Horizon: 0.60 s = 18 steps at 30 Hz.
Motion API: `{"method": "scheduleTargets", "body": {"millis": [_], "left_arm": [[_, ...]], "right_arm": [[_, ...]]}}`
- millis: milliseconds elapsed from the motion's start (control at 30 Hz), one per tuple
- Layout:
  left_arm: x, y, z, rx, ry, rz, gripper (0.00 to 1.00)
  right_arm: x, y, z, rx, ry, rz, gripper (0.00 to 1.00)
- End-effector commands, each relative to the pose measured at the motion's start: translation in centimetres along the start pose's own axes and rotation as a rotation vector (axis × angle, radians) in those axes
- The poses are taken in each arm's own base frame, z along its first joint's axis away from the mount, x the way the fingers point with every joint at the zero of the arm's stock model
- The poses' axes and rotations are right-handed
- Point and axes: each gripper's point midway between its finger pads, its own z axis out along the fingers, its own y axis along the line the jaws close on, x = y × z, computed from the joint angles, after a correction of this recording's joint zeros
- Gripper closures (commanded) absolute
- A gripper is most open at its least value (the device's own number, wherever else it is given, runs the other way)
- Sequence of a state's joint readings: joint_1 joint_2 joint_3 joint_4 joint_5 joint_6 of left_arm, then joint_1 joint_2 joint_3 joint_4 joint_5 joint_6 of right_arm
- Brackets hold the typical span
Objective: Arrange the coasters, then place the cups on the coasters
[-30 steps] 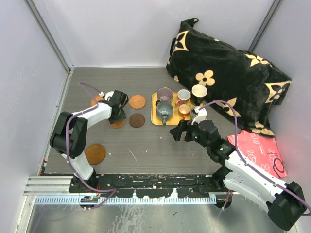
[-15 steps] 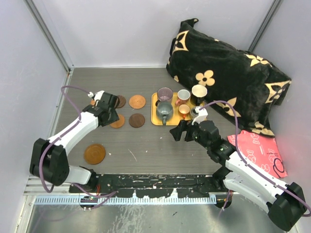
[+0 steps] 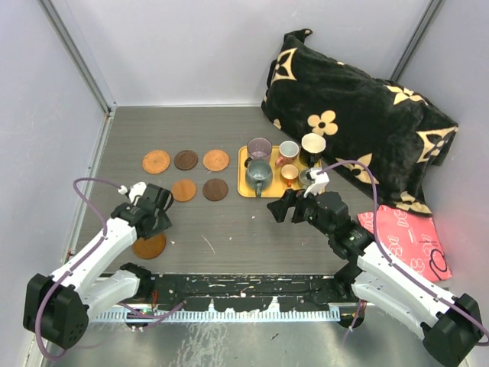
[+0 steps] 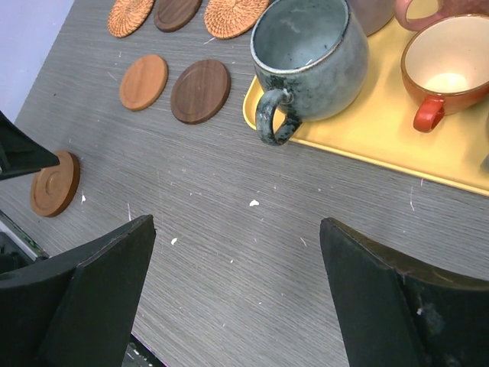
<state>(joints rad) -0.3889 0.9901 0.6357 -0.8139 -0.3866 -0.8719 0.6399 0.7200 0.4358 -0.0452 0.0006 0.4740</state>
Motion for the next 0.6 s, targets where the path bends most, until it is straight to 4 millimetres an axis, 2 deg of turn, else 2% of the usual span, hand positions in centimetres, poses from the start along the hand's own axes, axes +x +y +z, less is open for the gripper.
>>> {"method": "scheduleTargets", "body": {"millis": [0, 233, 300, 433, 567], "left_arm": [[1.2, 1.2, 0.2, -0.034, 0.022, -0.057, 0.53], [3.4, 1.7, 1.6, -0.086, 0.109, -0.078, 0.53], [3.6, 1.3, 2.1, -0.065, 0.100, -0.110, 0.53], [3.9, 1.9, 2.5, -0.075, 0.091, -0.153, 0.53], [3.3, 2.1, 2.7, -0.082, 0.070, -0.168, 0.53]], "right_arm": [[-1.5, 1.3, -0.3, -0.059, -0.070, 0.004, 0.06], [-1.4, 1.0, -0.6, -0.052, -0.079, 0.001, 0.06], [-1.4, 0.9, -0.7, -0.050, -0.081, 0.001, 0.06], [-1.4, 0.9, -0.7, -0.048, -0.082, 0.000, 0.05], [-1.5, 0.9, -0.6, -0.048, -0.083, 0.000, 0.05]]}}
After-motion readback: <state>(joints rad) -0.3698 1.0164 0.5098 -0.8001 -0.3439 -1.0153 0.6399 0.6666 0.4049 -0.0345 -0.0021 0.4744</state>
